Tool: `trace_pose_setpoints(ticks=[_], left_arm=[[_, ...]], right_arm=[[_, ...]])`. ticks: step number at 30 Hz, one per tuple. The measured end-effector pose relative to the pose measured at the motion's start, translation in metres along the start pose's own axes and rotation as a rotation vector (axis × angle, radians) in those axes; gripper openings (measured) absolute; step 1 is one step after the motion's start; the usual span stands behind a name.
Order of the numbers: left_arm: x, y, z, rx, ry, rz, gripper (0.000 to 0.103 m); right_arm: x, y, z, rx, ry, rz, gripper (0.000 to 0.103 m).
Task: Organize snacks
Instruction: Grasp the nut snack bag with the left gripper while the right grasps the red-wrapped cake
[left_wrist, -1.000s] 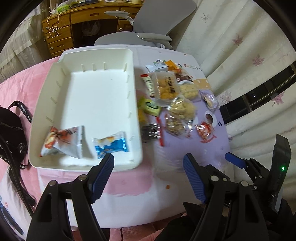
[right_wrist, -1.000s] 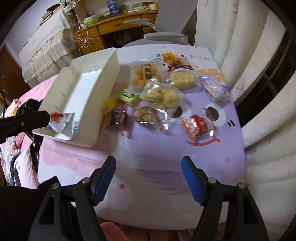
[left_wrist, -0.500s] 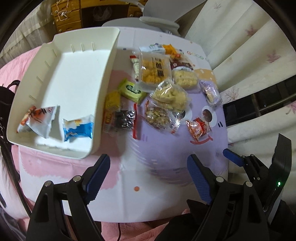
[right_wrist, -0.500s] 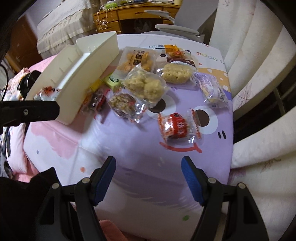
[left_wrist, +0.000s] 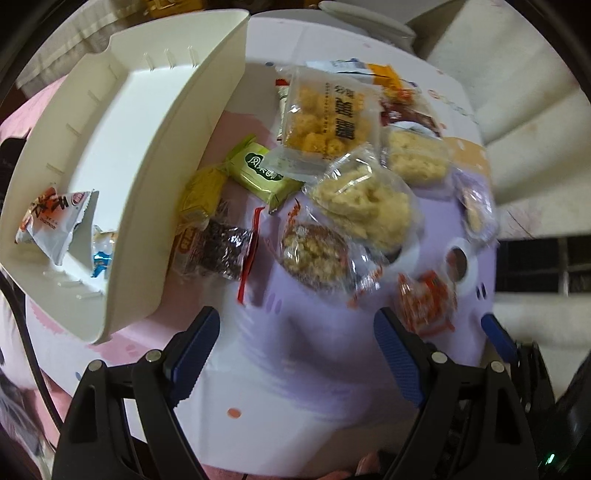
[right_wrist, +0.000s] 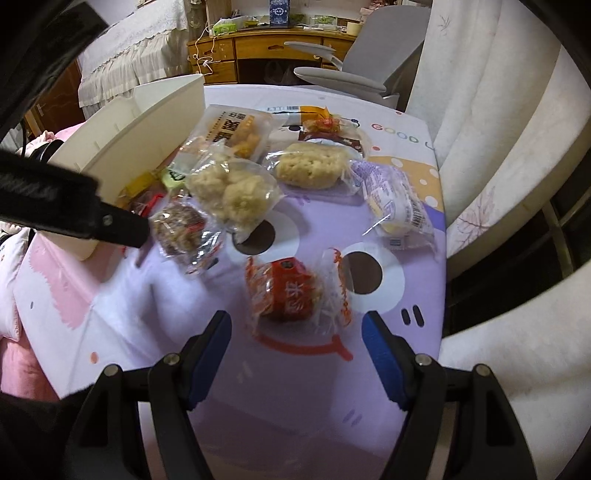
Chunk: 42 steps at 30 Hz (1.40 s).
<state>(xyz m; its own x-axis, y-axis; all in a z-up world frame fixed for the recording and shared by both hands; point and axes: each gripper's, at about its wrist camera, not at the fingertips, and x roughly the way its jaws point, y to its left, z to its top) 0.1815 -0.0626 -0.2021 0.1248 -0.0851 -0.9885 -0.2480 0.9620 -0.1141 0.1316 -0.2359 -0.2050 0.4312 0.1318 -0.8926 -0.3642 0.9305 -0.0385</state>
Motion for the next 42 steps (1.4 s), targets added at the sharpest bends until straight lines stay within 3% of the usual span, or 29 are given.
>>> trace_pose_setpoints(ticks=[13, 23, 28, 33, 42], left_arm=[[0.045, -0.003, 0.03, -0.151, 0.039, 0.028, 0.084], [0.06, -0.022, 0.042, -0.143, 0.024, 0.04, 0.084], [0.075, -0.024, 0.047, -0.133, 0.052, 0.04, 0.06], [0.08, -0.032, 0.054, -0.124, 0.037, 0.053, 0.054], [0.066, -0.007, 0.044, -0.111, 0.041, 0.021, 0.047]], right_arm=[[0.046, -0.003, 0.008, -0.036, -0.016, 0.065, 0.074], [0.057, 0.001, 0.009, -0.072, -0.051, 0.041, 0.074], [0.055, 0.001, 0.007, -0.083, -0.062, 0.047, 0.069], [0.049, 0.005, 0.005, -0.101, -0.066, 0.054, 0.058], [0.048, 0.006, 0.008, -0.101, -0.039, 0.051, 0.057]])
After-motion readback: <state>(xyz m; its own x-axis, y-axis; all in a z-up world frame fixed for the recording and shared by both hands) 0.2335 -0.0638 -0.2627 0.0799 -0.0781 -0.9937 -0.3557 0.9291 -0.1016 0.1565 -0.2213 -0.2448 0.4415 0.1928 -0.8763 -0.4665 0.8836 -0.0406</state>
